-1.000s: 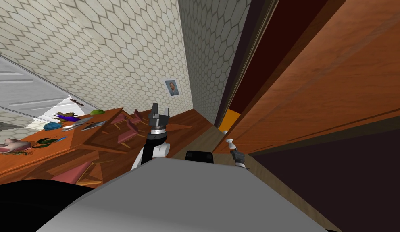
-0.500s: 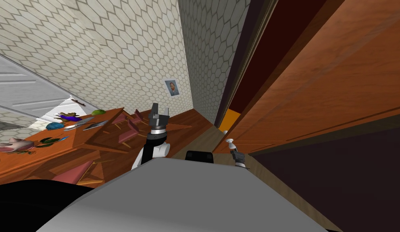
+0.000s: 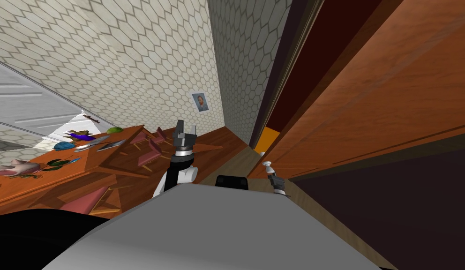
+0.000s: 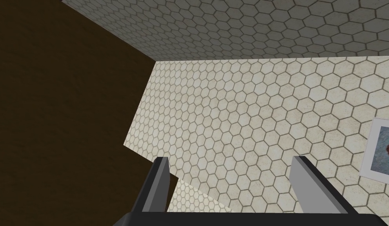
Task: Pull the door open
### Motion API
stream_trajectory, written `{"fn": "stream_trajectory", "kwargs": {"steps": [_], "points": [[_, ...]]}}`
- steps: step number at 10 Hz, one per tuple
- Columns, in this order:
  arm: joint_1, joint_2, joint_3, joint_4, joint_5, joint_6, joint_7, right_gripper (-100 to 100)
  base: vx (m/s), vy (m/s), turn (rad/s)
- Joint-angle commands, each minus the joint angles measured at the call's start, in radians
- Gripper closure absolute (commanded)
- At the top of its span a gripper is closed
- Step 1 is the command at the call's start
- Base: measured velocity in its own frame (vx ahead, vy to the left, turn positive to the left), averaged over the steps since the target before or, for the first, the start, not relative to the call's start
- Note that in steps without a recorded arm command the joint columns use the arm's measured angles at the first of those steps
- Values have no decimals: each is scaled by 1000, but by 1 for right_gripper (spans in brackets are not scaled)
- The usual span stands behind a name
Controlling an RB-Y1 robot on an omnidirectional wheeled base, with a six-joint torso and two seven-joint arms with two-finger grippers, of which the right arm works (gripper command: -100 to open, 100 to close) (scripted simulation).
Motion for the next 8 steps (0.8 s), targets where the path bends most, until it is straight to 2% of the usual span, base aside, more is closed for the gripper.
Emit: {"fn": "stream_trajectory", "kwargs": {"steps": [1,2,3,8], "points": [[-2,22,28,-16,15,-7,6,-100,7,-3,1],[-3,-10,16,8,10,-13,-17,-100,-168,-42,216],[-5,-15,23,13,16,-21,-26,-100,-222,-91,172],[-11,-32,48,30,33,-47,-56,-100,-157,-34,57]]}}
